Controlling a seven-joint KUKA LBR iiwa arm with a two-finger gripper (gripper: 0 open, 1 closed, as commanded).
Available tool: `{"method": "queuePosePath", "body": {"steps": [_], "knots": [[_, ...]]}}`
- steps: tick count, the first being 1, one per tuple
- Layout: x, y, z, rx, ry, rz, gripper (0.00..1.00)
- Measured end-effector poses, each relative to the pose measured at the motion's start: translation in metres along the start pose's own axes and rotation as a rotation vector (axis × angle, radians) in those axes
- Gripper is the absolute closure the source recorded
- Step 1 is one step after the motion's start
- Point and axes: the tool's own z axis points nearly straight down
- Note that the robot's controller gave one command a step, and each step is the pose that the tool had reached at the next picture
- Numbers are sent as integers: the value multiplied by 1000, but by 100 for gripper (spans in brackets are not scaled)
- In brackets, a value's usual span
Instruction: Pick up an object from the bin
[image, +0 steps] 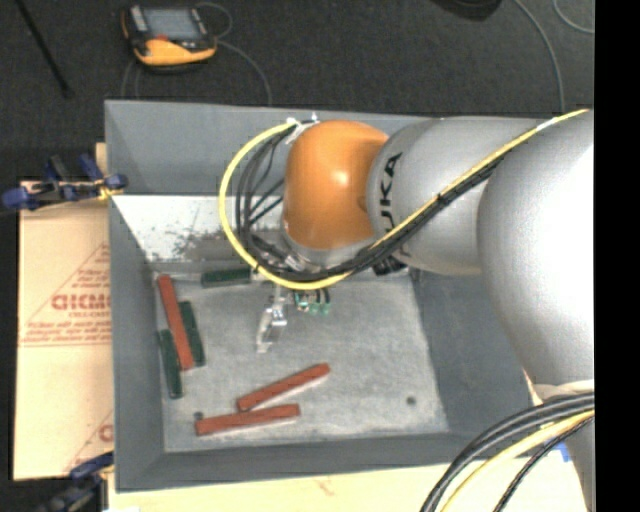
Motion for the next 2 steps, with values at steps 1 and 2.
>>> {"method": "queuePosePath", "body": {"steps": [1, 2], "knots": [[18, -5, 12, 1, -6, -81, 0], [63, -52, 36, 1, 0, -198, 0]]}}
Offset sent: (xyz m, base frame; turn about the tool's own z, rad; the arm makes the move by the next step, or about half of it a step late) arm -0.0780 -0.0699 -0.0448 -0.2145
